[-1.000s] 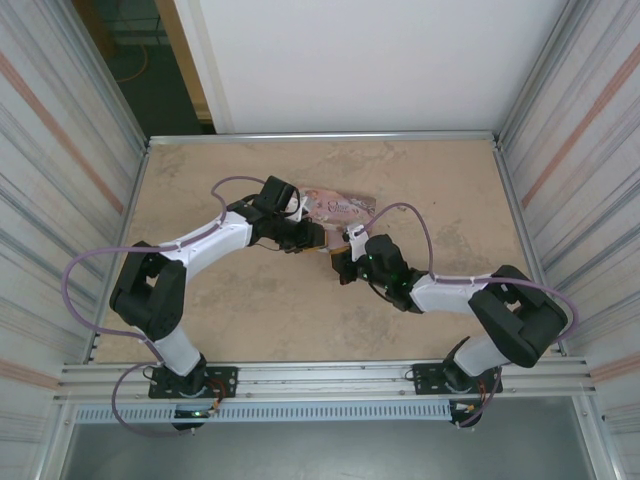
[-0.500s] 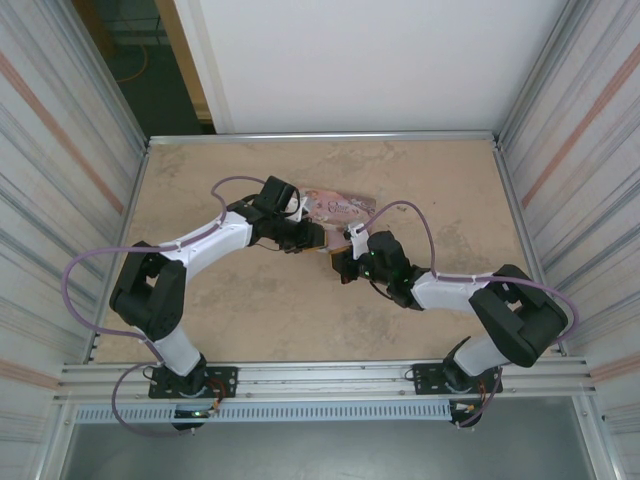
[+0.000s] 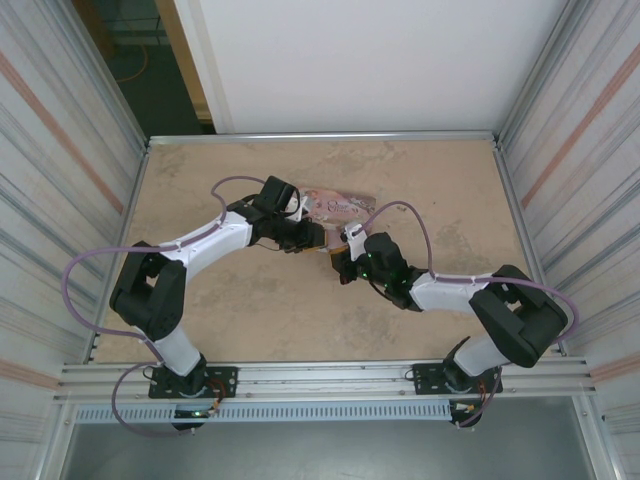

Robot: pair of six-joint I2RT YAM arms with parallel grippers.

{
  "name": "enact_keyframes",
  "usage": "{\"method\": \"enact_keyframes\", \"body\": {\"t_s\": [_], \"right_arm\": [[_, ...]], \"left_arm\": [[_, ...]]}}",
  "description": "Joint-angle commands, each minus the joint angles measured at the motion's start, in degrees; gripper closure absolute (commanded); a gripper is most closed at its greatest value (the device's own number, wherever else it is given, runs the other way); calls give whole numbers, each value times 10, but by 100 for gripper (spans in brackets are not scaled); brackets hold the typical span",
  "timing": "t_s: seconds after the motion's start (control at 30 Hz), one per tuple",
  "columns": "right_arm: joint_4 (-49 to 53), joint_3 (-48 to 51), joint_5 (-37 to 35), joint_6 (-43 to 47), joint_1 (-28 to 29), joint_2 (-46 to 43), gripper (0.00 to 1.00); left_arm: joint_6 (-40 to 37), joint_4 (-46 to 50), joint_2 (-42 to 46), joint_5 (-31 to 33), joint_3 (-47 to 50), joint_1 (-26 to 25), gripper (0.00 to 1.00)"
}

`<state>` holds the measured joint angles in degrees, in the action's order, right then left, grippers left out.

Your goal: Unlock the padlock with the key

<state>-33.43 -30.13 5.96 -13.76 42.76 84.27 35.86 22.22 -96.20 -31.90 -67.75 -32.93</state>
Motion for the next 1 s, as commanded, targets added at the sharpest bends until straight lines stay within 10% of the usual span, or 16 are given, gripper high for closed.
{"method": "enact_keyframes", "body": {"t_s": [0.0, 0.97], "right_arm": [[-80, -40, -17, 39, 1, -27, 100], [-68, -68, 10, 88, -1, -38, 100]], "left_arm": [[-20, -5, 24, -86, -9, -19, 83], [-5, 2, 19, -92, -7, -23, 83]]}}
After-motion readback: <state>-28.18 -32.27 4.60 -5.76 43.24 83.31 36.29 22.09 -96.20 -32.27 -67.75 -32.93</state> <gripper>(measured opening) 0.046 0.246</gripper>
